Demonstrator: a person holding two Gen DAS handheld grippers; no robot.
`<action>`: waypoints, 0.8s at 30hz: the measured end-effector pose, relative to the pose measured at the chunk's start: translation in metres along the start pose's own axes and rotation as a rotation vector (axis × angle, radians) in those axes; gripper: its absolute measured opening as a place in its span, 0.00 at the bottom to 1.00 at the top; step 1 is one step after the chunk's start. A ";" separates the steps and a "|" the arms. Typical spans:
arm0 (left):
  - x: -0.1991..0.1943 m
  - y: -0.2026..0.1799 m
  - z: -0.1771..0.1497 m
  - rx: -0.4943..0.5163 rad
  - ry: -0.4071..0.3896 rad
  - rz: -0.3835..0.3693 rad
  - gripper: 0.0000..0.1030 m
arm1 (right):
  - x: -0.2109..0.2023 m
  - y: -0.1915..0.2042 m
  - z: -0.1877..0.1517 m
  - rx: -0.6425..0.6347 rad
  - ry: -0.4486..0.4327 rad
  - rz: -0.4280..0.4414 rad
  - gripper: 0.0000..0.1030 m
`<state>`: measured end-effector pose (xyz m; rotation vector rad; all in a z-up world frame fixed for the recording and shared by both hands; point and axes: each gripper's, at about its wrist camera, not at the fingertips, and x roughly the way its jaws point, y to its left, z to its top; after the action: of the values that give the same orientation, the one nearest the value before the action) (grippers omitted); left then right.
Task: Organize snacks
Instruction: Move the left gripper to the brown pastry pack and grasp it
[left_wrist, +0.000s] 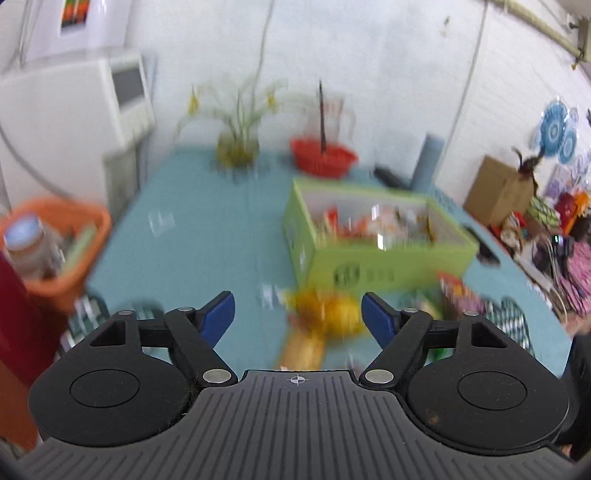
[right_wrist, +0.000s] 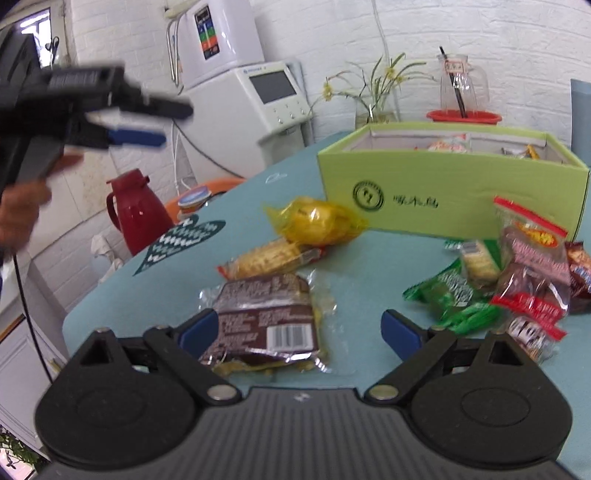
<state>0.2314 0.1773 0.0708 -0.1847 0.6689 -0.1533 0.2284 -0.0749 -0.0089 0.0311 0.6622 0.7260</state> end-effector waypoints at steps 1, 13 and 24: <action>0.011 0.003 -0.015 -0.021 0.042 -0.012 0.49 | -0.002 0.003 -0.003 0.005 0.003 -0.006 0.91; 0.058 0.015 -0.051 -0.045 0.190 -0.117 0.37 | 0.019 0.043 -0.015 -0.054 0.121 0.060 0.91; 0.045 -0.039 -0.088 -0.085 0.254 -0.254 0.39 | -0.007 0.011 -0.024 -0.021 0.101 0.010 0.91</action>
<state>0.2078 0.1195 -0.0158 -0.3360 0.9044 -0.3973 0.2044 -0.0754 -0.0215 -0.0220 0.7511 0.7477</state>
